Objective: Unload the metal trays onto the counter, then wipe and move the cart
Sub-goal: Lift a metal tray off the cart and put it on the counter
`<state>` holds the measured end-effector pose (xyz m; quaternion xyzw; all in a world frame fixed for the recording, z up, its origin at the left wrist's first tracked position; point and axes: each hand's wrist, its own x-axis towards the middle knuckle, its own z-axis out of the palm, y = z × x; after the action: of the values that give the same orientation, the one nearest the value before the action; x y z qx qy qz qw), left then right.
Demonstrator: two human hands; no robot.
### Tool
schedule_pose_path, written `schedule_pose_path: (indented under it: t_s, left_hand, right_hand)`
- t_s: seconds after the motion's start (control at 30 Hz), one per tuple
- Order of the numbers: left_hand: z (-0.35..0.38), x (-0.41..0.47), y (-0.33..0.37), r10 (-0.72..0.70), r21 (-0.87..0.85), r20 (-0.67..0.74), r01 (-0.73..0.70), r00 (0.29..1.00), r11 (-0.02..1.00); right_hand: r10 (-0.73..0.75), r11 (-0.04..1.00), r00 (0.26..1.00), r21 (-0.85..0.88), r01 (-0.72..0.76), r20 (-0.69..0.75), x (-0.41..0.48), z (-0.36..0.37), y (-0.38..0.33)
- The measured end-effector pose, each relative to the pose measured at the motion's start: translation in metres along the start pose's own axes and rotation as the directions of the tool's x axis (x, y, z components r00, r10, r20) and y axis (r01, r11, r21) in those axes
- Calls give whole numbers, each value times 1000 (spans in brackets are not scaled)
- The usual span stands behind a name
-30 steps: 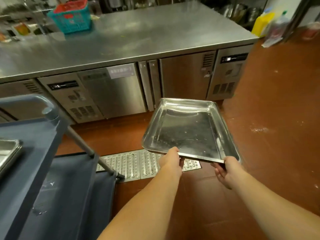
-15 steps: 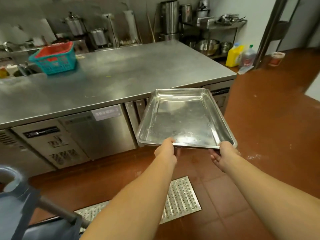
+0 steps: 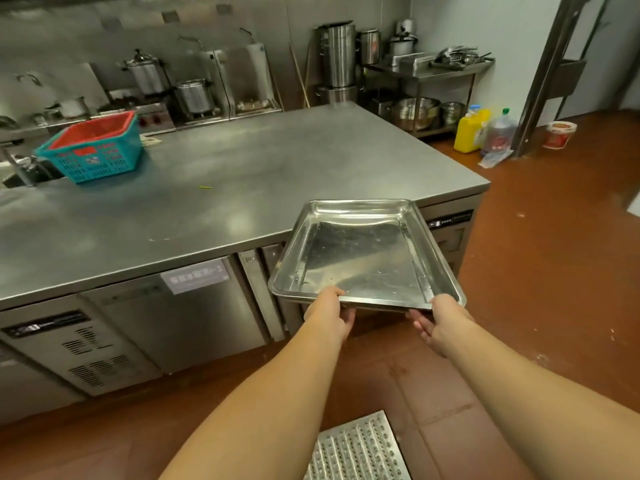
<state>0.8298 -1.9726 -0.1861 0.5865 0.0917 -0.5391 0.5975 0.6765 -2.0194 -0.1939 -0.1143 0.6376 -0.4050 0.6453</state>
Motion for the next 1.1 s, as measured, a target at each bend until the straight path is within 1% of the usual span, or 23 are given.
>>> schedule_pose_path:
  t_s: [0.17, 0.43, 0.63, 0.73, 0.8, 0.87, 0.93, 1.0, 1.03, 1.1]
  left_hand:
    - [58, 49, 22, 22, -21, -31, -23, 999, 1000]
    - [135, 110, 34, 18, -66, -60, -22, 998, 998]
    - [181, 150, 48, 35, -79, -27, -37, 999, 996]
    - [199, 173, 64, 59, -6, -32, -59, 998, 998]
    - [210, 191, 77, 67, 57, -36, -65, 997, 996]
    - [219, 211, 91, 83, 169, -48, -74, 995, 983]
    - [226, 236, 107, 139, 302, -57, -115, 989, 946]
    - [234, 258, 124, 164, 390, -29, -140, 986, 910]
    - [239, 268, 132, 155, 404, -20, -134, 988, 905]
    - [250, 283, 147, 109, 377, -6, -99, 994, 921]
  right_hand:
    - [54, 999, 998, 0, -54, 23, 57, 36, -44]
    - [79, 996, 996, -33, -78, 30, 125, 67, -110]
    - [82, 988, 991, -143, -66, 105, 166, 88, -152]
    - [30, 975, 992, -224, -2, 120, 184, 104, -166]
    - [-13, 963, 994, -266, 41, 104, 199, 120, -172]
    - [-51, 953, 996, -294, 70, 73, 216, 138, -175]
    - [-71, 944, 996, -320, 83, 48, 235, 156, -178]
    - [-88, 931, 995, -351, 95, 38, 253, 174, -185]
    - [-87, 923, 996, -374, 94, 35, 262, 183, -188]
    - [-63, 911, 997, -406, 73, 36, 276, 200, -194]
